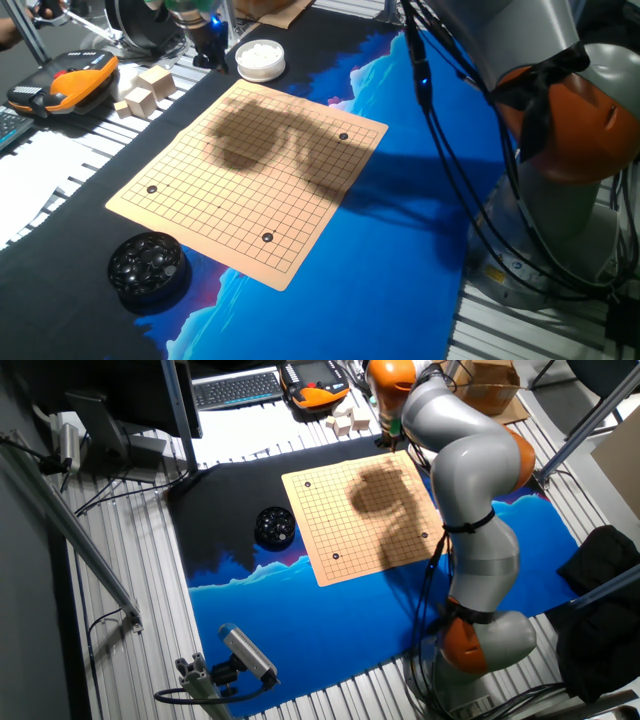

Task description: Play the first move as black on the 3-4 point in the upper right corner of the Go board

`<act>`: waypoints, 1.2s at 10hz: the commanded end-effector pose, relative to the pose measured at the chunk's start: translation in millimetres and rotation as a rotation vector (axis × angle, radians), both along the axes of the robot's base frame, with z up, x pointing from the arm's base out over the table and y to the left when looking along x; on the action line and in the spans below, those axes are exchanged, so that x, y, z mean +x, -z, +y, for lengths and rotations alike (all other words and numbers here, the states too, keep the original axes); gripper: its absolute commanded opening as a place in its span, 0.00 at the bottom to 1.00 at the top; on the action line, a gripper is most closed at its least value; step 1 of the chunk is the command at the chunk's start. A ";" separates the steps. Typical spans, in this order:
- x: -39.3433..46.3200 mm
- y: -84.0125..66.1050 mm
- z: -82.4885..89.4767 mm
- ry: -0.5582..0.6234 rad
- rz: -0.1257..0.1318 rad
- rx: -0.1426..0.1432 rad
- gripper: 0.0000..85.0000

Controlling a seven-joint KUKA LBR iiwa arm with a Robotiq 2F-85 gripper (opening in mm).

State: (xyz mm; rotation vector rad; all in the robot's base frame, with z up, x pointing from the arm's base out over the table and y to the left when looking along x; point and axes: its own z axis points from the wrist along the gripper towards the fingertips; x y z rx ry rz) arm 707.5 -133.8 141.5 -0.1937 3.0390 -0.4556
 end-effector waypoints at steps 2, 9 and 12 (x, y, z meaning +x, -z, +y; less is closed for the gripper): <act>-1.5 3.1 -15.0 -0.022 -0.008 -0.001 0.00; 1.9 24.8 -33.7 -0.037 -0.038 -0.047 0.00; 3.8 39.0 -36.2 -0.032 -0.057 -0.041 0.00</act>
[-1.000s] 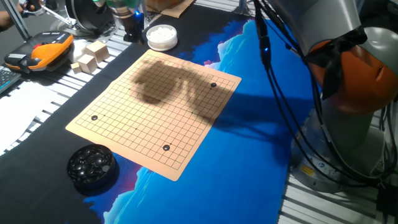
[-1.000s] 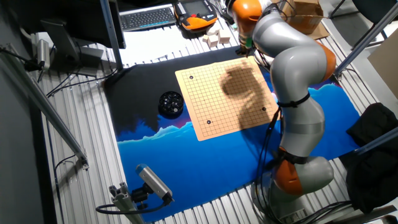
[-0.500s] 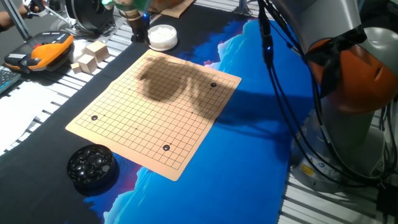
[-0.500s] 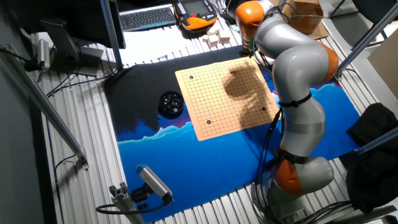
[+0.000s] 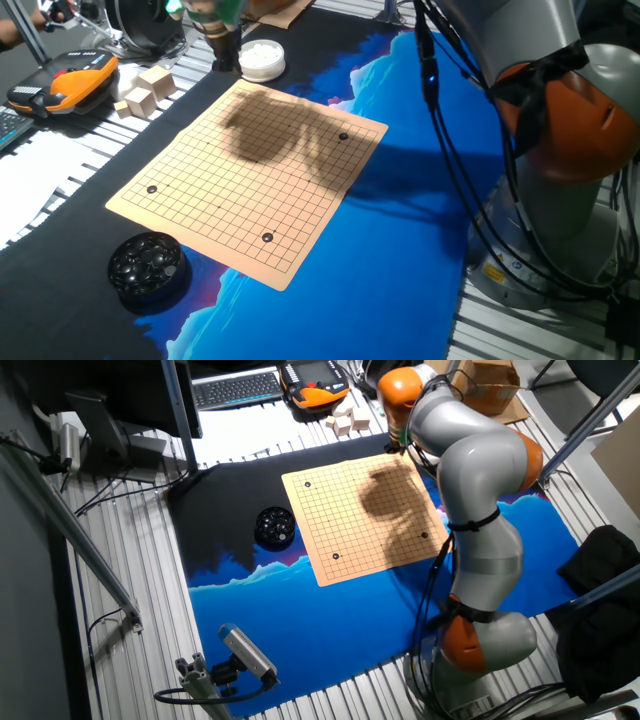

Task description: Play the first move as black on the 3-4 point in the upper right corner of the Go board

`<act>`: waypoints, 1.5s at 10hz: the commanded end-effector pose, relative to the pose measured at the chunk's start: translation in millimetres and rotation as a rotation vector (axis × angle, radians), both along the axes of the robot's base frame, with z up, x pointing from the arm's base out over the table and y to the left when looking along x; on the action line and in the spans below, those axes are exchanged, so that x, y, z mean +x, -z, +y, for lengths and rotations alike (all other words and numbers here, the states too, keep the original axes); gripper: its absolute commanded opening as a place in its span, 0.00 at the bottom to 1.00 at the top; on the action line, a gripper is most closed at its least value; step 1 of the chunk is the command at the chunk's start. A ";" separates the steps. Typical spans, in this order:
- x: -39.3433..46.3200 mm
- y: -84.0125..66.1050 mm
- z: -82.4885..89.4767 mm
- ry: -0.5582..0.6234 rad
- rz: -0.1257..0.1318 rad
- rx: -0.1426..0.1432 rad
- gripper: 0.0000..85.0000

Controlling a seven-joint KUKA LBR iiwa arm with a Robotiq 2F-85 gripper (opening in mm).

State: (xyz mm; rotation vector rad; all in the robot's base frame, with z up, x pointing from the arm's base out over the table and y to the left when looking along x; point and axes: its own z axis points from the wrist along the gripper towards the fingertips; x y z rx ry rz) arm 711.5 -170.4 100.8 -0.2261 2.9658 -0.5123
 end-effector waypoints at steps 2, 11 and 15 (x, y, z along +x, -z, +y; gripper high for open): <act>0.0 5.2 -1.3 0.003 -0.007 0.003 0.00; 0.1 5.0 -1.1 0.119 0.104 0.029 0.00; 0.1 5.0 -1.1 0.108 0.099 0.031 0.00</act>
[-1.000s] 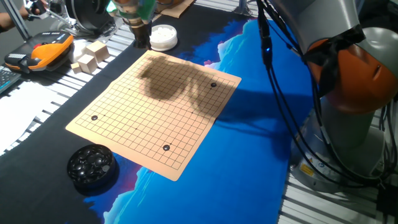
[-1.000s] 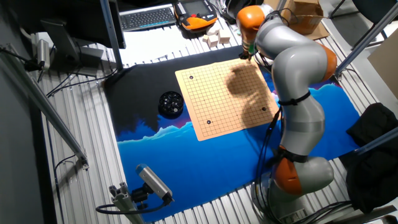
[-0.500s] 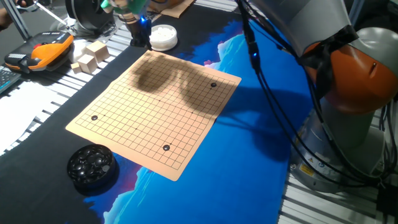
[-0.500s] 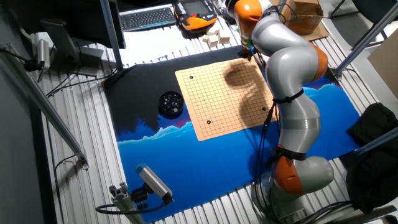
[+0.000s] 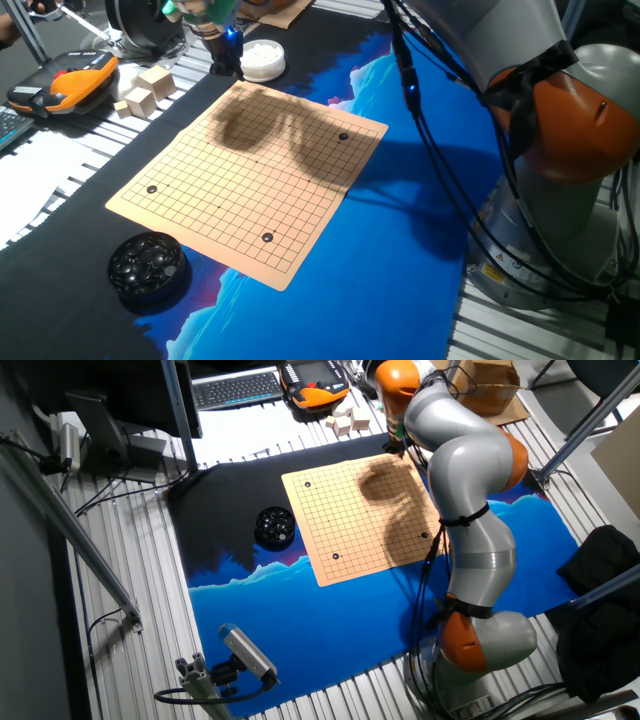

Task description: Play the first move as black on the 3-4 point in the upper right corner of the Go board

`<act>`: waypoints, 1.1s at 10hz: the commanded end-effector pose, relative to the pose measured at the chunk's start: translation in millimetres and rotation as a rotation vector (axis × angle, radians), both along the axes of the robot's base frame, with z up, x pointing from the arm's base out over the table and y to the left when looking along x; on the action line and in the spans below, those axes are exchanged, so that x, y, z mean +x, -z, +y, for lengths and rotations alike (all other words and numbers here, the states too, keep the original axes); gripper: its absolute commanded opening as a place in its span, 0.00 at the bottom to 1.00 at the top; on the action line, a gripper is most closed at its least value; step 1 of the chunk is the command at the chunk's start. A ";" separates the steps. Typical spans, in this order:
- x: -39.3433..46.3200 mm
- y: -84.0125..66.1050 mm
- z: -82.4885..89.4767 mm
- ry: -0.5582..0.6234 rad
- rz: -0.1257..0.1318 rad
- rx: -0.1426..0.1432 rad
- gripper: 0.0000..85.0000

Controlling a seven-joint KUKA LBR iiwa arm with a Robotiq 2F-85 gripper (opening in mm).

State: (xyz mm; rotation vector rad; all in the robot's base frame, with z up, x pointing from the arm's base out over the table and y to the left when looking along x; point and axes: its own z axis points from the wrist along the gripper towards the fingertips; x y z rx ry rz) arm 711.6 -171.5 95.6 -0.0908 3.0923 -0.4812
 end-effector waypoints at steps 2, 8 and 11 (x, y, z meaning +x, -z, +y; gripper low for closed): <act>0.0 -0.2 -0.1 -0.008 0.000 -0.010 0.00; -2.3 18.3 -3.6 -0.030 -0.024 -0.036 0.00; -4.4 32.8 -3.1 -0.033 -0.044 -0.049 0.00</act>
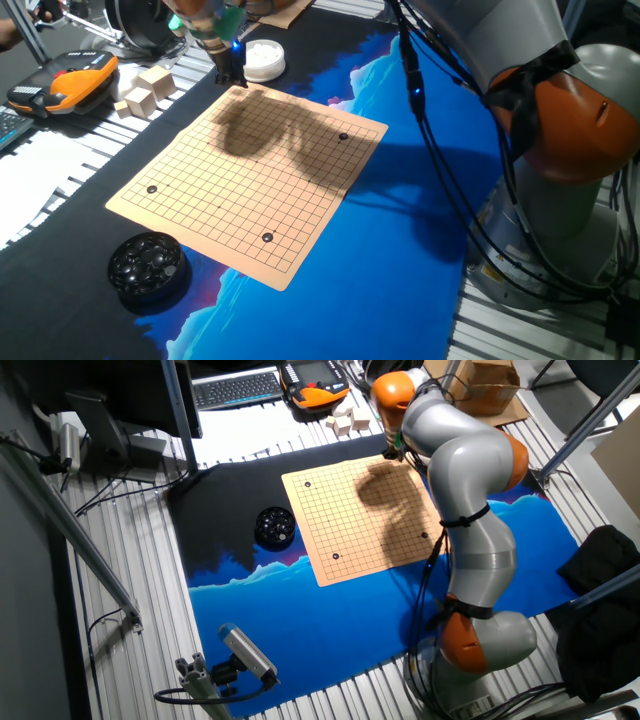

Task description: Play the first move as black on the 3-4 point in the upper right corner of the Go board

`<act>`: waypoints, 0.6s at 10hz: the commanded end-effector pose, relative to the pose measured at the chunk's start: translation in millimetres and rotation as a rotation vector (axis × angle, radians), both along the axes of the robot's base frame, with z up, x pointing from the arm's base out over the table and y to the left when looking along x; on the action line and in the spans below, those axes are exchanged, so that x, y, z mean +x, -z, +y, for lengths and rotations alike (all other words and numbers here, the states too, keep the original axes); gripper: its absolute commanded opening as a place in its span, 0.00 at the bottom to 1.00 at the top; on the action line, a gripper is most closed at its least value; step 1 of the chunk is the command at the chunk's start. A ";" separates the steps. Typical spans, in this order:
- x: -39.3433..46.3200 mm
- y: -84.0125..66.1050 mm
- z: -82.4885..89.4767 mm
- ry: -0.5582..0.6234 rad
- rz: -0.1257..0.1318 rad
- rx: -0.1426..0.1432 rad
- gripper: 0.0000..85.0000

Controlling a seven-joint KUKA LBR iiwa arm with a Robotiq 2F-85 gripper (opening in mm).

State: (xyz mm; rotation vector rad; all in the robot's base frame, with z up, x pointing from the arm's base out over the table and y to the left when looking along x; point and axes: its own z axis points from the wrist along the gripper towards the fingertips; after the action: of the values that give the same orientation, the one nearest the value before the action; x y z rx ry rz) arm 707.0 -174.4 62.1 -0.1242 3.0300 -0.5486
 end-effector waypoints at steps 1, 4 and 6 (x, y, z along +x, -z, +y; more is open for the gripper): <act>-1.9 4.4 1.4 0.004 -0.007 -0.001 0.00; -3.2 7.5 2.6 0.004 -0.009 -0.009 0.00; -4.1 11.2 3.3 0.009 -0.018 -0.014 0.00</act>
State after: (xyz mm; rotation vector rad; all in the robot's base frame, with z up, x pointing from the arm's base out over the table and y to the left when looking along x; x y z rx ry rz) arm 703.0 -171.1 50.3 -0.1057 3.0095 -0.5727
